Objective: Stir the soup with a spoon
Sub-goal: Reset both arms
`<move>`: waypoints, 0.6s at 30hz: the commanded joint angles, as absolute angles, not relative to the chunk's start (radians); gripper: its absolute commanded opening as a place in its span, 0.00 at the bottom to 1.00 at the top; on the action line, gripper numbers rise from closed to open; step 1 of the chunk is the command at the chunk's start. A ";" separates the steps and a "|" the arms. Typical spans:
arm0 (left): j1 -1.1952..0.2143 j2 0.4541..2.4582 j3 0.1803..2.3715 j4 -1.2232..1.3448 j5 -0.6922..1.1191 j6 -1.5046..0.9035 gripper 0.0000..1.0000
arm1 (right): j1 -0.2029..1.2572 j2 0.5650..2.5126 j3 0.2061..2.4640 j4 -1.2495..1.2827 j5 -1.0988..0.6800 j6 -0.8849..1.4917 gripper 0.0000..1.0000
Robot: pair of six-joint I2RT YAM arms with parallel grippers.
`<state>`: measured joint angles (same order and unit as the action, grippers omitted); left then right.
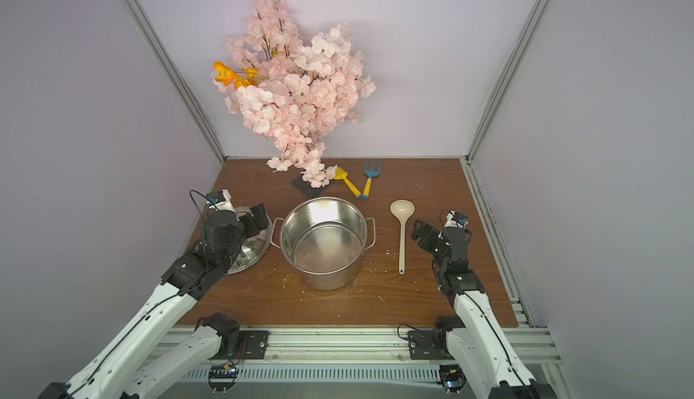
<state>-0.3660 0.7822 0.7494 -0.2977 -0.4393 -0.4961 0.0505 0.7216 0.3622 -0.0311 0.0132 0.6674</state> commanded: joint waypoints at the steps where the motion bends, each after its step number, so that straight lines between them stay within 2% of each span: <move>1: -0.216 0.780 0.681 -0.166 -0.417 -0.426 0.96 | 0.049 0.674 0.306 0.186 0.160 0.559 0.99; 4: -0.065 0.811 0.589 -0.047 -0.308 -0.404 0.96 | 0.051 0.722 0.281 0.312 0.232 0.476 0.99; 10: 0.092 0.856 0.357 0.327 -0.177 -0.373 0.96 | 0.068 0.878 0.224 0.557 0.339 0.293 0.99; 13: 0.097 0.960 0.259 0.617 -0.110 -0.283 0.96 | 0.078 0.960 0.159 0.754 0.373 0.210 0.99; 18: 0.090 1.230 0.303 0.739 -0.115 -0.214 0.96 | 0.084 1.126 0.122 0.956 0.383 0.152 0.99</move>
